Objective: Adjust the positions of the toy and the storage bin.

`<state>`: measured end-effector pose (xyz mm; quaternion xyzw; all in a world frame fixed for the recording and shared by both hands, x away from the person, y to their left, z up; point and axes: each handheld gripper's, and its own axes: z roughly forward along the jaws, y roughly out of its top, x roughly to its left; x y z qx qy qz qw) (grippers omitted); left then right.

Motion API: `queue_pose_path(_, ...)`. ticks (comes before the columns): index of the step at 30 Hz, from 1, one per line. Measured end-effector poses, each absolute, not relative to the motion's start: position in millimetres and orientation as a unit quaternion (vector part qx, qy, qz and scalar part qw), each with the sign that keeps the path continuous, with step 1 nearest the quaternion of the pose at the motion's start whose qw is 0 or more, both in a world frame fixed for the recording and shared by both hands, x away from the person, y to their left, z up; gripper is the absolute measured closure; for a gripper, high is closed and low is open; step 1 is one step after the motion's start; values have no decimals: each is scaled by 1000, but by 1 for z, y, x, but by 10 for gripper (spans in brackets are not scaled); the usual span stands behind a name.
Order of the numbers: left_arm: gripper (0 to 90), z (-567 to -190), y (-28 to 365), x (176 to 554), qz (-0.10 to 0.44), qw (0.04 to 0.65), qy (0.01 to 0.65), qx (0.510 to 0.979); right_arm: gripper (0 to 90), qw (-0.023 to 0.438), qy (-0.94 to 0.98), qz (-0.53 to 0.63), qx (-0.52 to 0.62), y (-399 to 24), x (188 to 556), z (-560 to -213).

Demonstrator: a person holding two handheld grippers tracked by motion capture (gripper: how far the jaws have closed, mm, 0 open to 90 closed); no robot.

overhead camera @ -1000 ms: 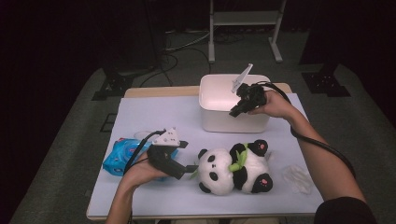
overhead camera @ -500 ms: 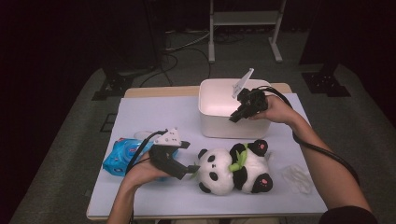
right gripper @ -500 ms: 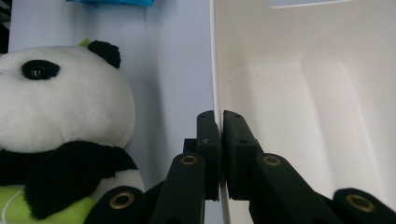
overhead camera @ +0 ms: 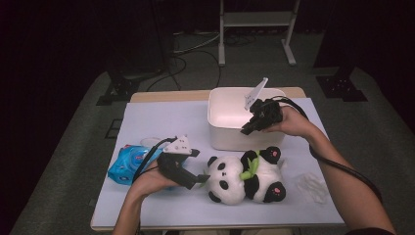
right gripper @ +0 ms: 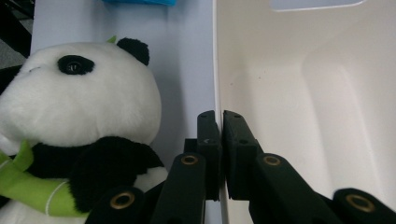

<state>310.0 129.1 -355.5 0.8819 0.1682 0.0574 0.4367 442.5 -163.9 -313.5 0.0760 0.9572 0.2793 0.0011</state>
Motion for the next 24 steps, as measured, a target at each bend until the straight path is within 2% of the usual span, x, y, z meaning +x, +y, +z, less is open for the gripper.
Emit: queue_pose_path(24, 106, -354, 126, 308, 57, 433, 159, 885, 854, -21, 958, 282, 57, -160, 419, -313)
